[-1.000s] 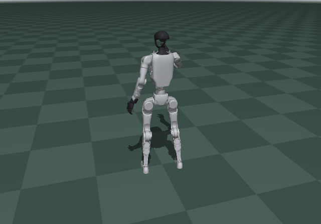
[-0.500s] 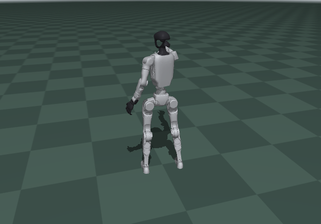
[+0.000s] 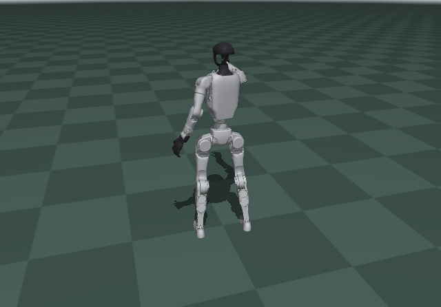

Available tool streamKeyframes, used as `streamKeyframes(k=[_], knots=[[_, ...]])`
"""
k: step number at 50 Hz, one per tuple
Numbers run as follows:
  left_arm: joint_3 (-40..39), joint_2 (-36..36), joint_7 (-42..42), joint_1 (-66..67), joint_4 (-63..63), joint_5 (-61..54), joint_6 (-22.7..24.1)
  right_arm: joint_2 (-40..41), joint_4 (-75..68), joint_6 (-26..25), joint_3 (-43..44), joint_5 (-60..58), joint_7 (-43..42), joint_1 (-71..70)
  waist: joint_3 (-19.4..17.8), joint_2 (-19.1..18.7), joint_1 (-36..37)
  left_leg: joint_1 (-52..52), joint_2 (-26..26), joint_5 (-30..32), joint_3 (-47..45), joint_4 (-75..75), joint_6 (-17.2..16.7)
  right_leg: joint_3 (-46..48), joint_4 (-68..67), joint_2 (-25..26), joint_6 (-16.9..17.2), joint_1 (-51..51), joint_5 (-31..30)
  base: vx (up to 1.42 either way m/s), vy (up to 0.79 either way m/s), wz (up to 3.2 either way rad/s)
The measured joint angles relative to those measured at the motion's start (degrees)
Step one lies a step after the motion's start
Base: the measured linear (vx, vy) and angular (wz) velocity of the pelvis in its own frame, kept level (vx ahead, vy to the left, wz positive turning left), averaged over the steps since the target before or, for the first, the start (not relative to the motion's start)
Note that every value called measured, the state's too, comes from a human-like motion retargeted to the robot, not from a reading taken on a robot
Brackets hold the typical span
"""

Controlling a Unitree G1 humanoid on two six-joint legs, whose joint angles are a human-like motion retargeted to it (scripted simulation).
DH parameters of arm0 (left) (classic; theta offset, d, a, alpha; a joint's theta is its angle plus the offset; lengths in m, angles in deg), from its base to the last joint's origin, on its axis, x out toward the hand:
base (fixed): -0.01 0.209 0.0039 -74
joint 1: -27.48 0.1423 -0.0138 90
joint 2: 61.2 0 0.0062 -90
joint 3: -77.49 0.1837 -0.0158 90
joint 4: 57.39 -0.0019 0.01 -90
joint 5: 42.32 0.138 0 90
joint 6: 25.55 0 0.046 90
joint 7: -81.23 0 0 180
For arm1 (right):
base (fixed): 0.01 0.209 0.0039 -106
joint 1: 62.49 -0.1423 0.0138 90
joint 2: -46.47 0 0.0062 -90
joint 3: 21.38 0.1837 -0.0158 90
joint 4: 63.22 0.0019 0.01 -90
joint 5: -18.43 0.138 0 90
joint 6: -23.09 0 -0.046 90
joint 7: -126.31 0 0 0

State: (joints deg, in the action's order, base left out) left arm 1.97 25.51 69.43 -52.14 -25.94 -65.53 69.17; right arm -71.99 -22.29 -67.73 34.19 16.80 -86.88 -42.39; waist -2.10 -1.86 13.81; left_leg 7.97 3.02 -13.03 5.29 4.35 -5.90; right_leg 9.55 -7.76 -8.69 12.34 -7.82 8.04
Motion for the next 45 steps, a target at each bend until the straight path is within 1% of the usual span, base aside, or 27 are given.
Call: streamKeyframes(k=[8,12,15,20,25,30,37,40,45], knots=[[-0.01,-0.23,-0.49,0.05,1.17,-0.28,-0.21,-2.38,17.42,2.61,-2.61,-1.37,2.01,1.54,-0.53,-0.65,-1.53,0.01,0.07,-0.16,-1.10,0.11,0.27,-1.13,-1.87,-0.07,-0.19,1.52,0.57,0.00,0.00,0.00],[-0.35,0.02,-0.18,0.07,1.57,-0.16,-0.16,-3.75,26.34,3.42,-4.92,-4.15,3.76,2.33,-1.19,-1.17,-2.53,0.40,0.11,0.01,-1.34,0.03,0.24,-1.48,0.31,0.19,-0.13,0.22,-0.16,0.00,0.00,0.00],[-0.69,0.04,-0.05,0.22,2.04,-0.08,-0.04,-5.22,32.46,3.61,-7.72,-10.04,5.47,2.15,-1.50,-1.30,-2.91,0.50,0.14,0.04,-1.73,0.02,0.38,-1.88,0.36,0.24,-0.19,0.31,-0.17,0.00,0.00,0.00],[-1.03,0.11,0.31,0.53,2.58,0.49,0.32,-7.77,40.84,3.84,-13.87,-24.11,8.50,0.07,-1.97,-1.39,-3.24,0.63,0.18,0.12,-2.36,0.01,0.62,-2.52,0.40,0.32,-0.32,0.51,-0.16,0.00,0.00,0.00],[-1.10,0.37,0.41,0.61,2.57,1.28,0.44,-8.38,46.90,5.61,-18.69,-29.96,11.88,-0.83,-2.38,-1.29,-3.21,0.77,0.21,0.16,-2.78,-0.01,0.76,-2.96,0.49,0.37,-0.40,0.57,-0.19,0.00,0.00,0.00],[-1.81,0.82,0.49,0.51,2.55,0.88,0.48,-7.70,50.00,7.02,-20.36,-32.80,14.35,1.58,-2.74,-0.88,-2.61,0.90,0.17,0.24,-2.90,-0.05,0.95,-3.11,0.56,0.35,-0.48,0.51,-0.21,0.00,0.00,0.00],[-3.45,1.43,0.01,0.41,2.70,-0.27,0.64,-4.37,50.46,7.65,-19.75,-38.55,15.61,9.95,-3.07,0.19,-1.19,1.06,0.07,0.38,-2.68,-0.12,1.31,-2.93,0.51,0.26,-0.65,0.31,-0.15,0.00,0.00,0.00],[-3.46,1.53,-0.50,0.42,2.50,0.52,0.89,-2.04,49.33,8.16,-21.02,-41.80,15.73,13.20,-3.10,0.68,-0.54,1.10,0.06,0.40,-2.55,-0.14,1.43,-2.80,0.48,0.24,-0.74,0.23,-0.11,0.00,0.00,0.00],[-3.09,1.80,-1.98,0.45,1.79,2.95,1.44,3.24,43.57,8.49,-25.74,-48.84,14.59,17.18,-3.05,1.35,0.55,1.17,0.09,0.40,-2.40,-0.20,1.55,-2.60,0.48,0.26,-0.89,0.10,-0.11,0.00,0.00,0.00]])
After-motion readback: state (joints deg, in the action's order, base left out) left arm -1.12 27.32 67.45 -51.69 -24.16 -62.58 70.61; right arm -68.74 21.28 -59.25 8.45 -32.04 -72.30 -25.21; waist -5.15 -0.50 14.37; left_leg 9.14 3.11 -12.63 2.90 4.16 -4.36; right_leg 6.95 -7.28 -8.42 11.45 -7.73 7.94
